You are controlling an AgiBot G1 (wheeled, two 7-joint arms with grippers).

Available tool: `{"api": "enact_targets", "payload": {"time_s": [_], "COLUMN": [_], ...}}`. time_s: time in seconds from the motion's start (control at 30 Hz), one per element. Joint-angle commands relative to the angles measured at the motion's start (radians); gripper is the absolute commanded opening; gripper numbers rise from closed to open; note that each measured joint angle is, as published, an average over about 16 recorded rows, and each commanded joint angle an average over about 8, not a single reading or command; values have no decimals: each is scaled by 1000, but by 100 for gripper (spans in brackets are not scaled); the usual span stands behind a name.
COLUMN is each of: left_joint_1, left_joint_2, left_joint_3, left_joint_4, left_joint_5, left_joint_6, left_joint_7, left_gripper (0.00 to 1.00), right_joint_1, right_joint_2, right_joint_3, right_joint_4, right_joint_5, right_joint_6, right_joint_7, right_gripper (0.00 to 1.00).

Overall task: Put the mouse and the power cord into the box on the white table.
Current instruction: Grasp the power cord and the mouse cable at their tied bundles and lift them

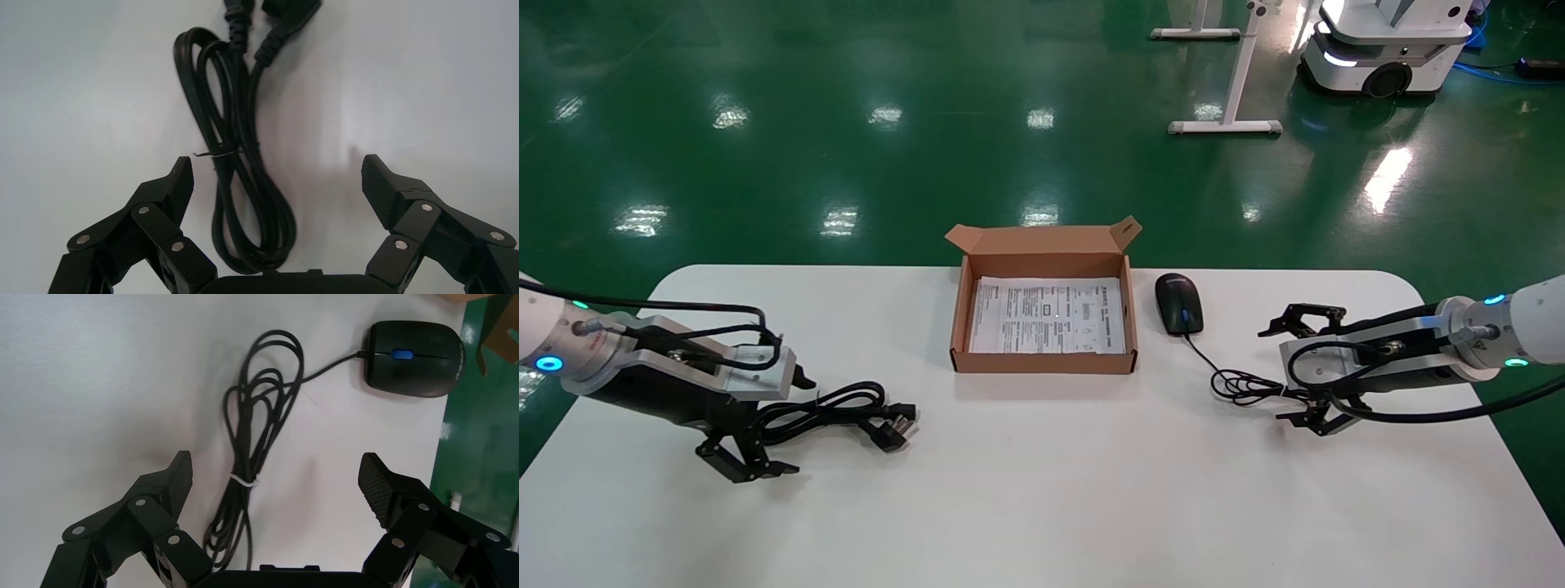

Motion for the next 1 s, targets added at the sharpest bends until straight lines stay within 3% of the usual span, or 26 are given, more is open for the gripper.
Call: {"api": "enact_targets", "payload": {"time_s": [0.03, 0.27, 0.3, 0.33, 0.53, 0.57, 0.6, 1.0], "left_joint_1": [-1, 15, 18, 21, 33, 34, 35, 35], "left_joint_2": [13, 33, 34, 35, 35, 35, 34, 34], "left_joint_3": [-1, -8, -10, -13, -29, -31, -32, -33], "left_joint_4": [34, 90, 95, 100, 122, 124, 126, 127], "left_joint_5": [0, -10, -13, -17, -40, -42, -44, -48], "left_joint_6": [-17, -62, -68, -74, -91, -92, -92, -93], "left_joint_7": [22, 56, 58, 60, 65, 66, 67, 67], "left_gripper": [100, 100, 95, 87, 12, 4, 0, 0], "right_joint_1": [7, 17, 18, 19, 22, 22, 22, 21], "right_joint_2": [-16, -32, -33, -33, -31, -30, -29, -28], "right_joint_3": [1, 11, 11, 11, 6, 6, 6, 6], "right_joint_4": [-33, -92, -96, -101, -120, -123, -125, -126], "right_joint_5": [0, 14, 15, 14, 8, 7, 7, 6], "right_joint_6": [18, 42, 42, 43, 33, 31, 29, 27], "right_joint_7": [-18, -30, -32, -35, -48, -49, -50, -52], "right_gripper": [100, 100, 99, 92, 17, 5, 0, 0]}}
